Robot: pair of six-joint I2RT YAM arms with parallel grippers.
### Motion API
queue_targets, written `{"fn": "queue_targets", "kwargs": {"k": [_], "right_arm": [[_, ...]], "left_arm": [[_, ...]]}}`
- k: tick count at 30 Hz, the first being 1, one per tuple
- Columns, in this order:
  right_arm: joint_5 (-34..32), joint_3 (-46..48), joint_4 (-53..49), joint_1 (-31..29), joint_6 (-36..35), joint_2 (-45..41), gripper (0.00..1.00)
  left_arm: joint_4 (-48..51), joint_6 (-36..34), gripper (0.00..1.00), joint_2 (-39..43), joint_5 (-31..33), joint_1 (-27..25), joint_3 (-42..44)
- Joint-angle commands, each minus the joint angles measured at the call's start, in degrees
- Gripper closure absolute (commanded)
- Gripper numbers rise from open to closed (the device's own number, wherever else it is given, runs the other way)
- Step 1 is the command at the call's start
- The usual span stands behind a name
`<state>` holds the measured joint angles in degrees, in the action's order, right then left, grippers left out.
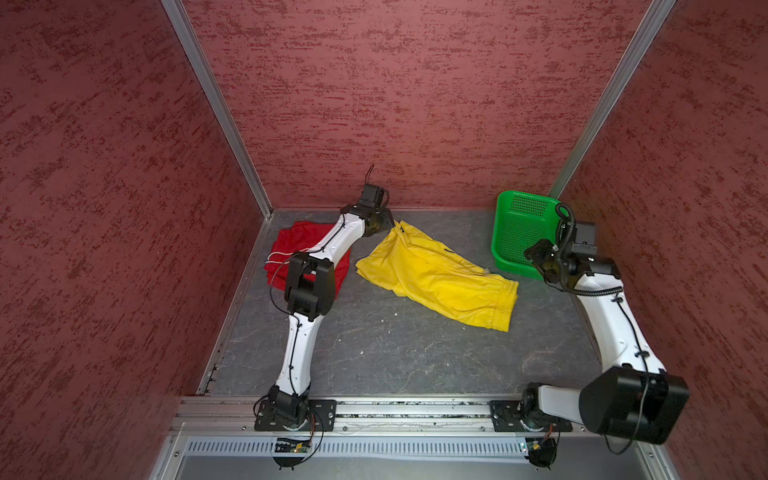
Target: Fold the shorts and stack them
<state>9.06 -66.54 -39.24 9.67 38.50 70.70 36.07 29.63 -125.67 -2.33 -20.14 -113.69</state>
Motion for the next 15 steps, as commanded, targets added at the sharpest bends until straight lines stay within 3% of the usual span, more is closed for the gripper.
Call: {"fn": "queue_targets", "kwargs": {"k": [1,4,8,12,15], "right_arm": [[5.30,6.71,8.33,-4.12,0.34,-5.46,0.47],[4.78,12.40,13.84,-11.09,2.61,-8.10,0.50],[3.77,17.36,20.19,-19.92,5.09,-4.88,0.53],[2.74,19.55,26.14,-26.66,6.83,1.38,0.54],[2.99,21.37,29.47,-28.52,8.39,4.91,0.54]], "left_arm": [[-7.26,1.57,0.53,8.24,-4.66,-0.35,10.07],[-10.32,3.95,0.67,11.83,-5.49,-0.35,19.59],[-8.85,4.98,0.82,10.62,-5.93,-0.25,23.96],[-7.25,5.04,0.88,8.06,-5.62,-0.08,25.64],[-7.27,5.53,0.90,7.41,-5.36,0.26,27.46]]}}
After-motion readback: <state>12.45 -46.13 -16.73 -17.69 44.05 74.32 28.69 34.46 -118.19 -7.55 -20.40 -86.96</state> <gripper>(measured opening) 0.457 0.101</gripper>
